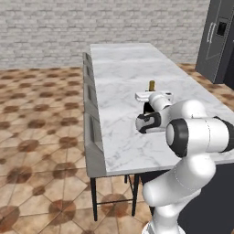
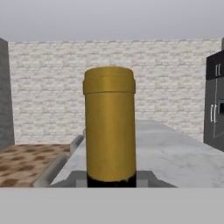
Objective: Get the candle and the wine from the cabinet and move them to the dining counter.
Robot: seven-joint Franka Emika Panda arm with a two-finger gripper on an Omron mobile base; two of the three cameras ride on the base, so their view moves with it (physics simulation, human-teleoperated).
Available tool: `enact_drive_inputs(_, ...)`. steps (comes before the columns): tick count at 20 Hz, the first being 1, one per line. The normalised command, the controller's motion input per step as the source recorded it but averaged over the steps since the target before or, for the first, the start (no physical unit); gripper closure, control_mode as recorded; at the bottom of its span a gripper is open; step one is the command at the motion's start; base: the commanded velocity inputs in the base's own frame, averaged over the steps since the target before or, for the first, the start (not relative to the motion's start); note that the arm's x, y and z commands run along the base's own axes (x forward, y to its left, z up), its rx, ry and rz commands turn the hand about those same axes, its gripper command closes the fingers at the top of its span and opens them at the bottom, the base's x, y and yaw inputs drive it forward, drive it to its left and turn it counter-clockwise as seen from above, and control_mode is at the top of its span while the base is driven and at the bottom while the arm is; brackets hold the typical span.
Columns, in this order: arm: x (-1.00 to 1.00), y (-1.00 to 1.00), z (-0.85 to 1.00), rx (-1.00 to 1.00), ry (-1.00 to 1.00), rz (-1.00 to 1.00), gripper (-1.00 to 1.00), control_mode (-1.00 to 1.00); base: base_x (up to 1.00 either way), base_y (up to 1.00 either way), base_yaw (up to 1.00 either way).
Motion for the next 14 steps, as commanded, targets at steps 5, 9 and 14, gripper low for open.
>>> enact_drive_inputs(5,0.02,0.0,-0.13,0.0,0.0,0.0,1.0,-1.0,0.0,0.0,0.0)
enact_drive_inputs(9,0.0,0.0,-0.2,0.0,0.0,0.0,1.0,-1.0,0.0,0.0,0.0)
enact_drive_inputs(14,0.0,0.0,-0.21,0.0,0.0,0.0,1.0,-1.0,0.0,0.0,0.0)
